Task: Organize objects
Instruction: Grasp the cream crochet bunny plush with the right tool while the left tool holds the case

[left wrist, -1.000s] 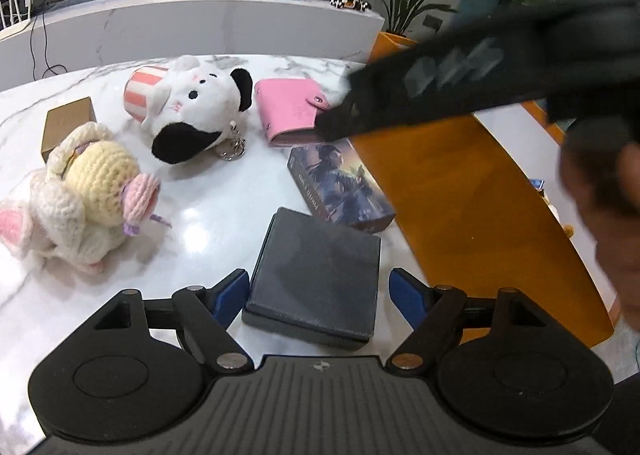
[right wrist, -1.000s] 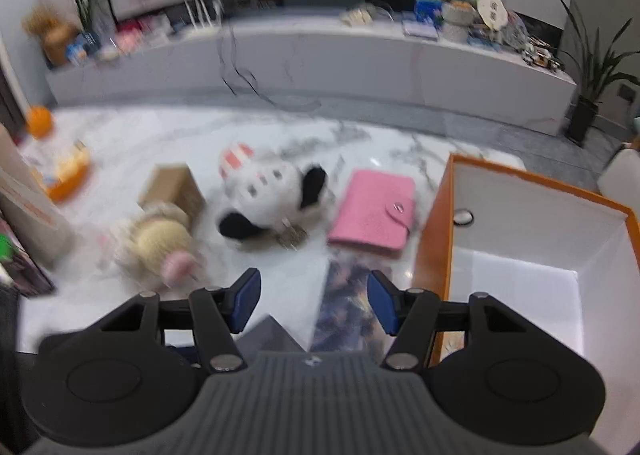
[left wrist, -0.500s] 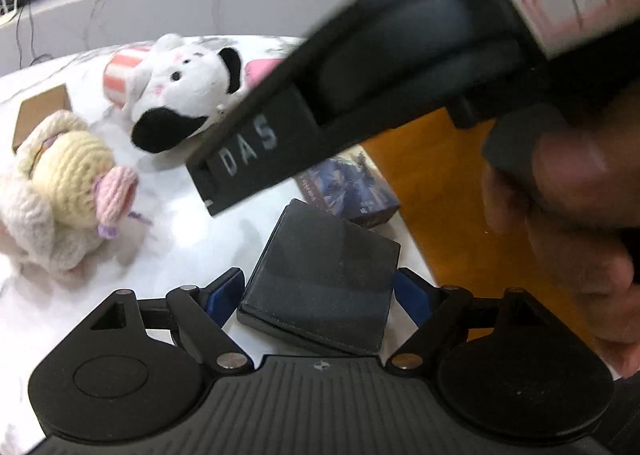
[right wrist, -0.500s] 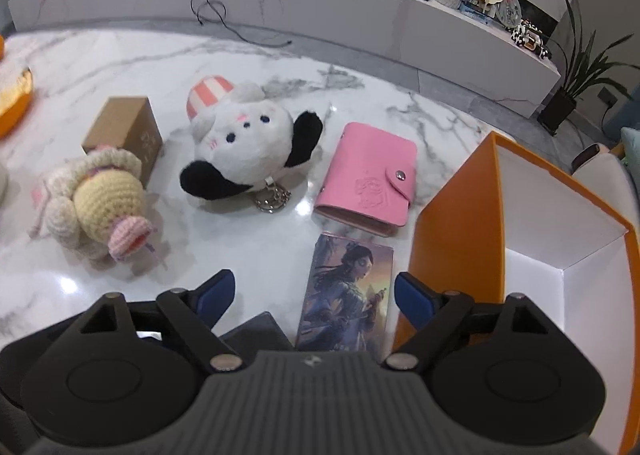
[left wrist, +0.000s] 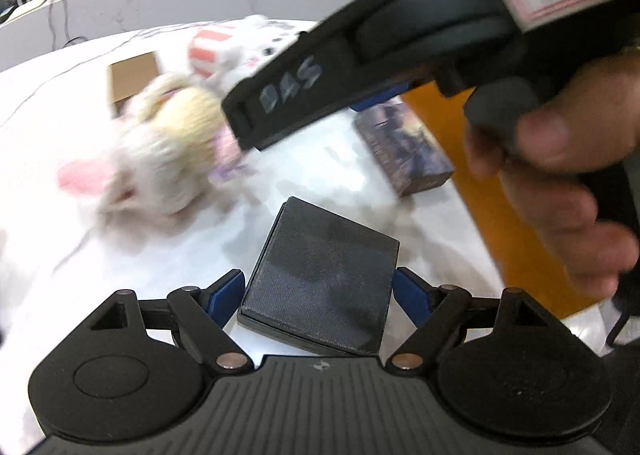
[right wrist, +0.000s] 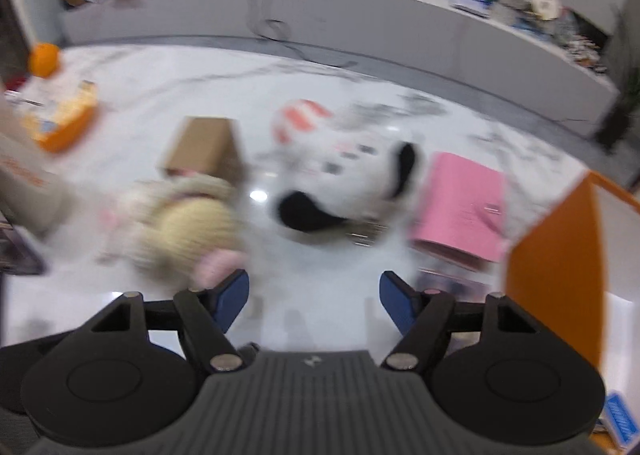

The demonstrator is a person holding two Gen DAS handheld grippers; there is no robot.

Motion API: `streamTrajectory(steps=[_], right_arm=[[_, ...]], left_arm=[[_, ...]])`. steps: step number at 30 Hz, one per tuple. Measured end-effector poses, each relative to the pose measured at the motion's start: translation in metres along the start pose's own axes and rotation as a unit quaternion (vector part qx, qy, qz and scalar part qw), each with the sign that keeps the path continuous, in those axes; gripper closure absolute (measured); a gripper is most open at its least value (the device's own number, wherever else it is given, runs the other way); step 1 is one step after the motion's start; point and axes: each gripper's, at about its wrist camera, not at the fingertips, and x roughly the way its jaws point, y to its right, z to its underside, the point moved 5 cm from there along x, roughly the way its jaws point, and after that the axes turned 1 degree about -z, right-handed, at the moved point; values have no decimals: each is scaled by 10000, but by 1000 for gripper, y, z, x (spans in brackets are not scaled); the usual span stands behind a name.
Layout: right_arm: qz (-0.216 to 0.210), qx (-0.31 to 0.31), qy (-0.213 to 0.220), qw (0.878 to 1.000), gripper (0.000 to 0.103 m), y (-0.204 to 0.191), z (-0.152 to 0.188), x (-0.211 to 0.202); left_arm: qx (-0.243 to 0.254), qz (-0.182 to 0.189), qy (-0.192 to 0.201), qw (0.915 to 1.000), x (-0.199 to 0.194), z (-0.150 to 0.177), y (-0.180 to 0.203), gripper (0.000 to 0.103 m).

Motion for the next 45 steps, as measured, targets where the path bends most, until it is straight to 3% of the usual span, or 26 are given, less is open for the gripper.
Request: streamTrajectory(steps=[4,14,22,25,31,32,45], right_arm=[[-492,-298,165,9982,22,-32,-4,-1],[-557,-953,811,9906,9,-90,-13,17],[-862,-664,619,9921,10,-104,-14,48],[-786,-715,607,9925,23,-108,-13,56],[-830,-673,602,9925,30,-113,-11,56],[-844,-670,568,9926,36,-113,-11,55],[-915,-391,136,9949,43,-106,-7,49]], left_arm=[[-234,-45,-10,9997,-15,17,-26,8],[-232,-412,-6,9989,-46,37,-57,8],[-310,-420,10,9986,-61,45,-76,8],[-329,-404,16,9986,-61,45,-76,8],[-312,-421,21,9986,-59,44,-75,7],[-309,-422,17,9986,-59,43,-75,7],[-114,-657,-172,9976,-45,43,-72,9]])
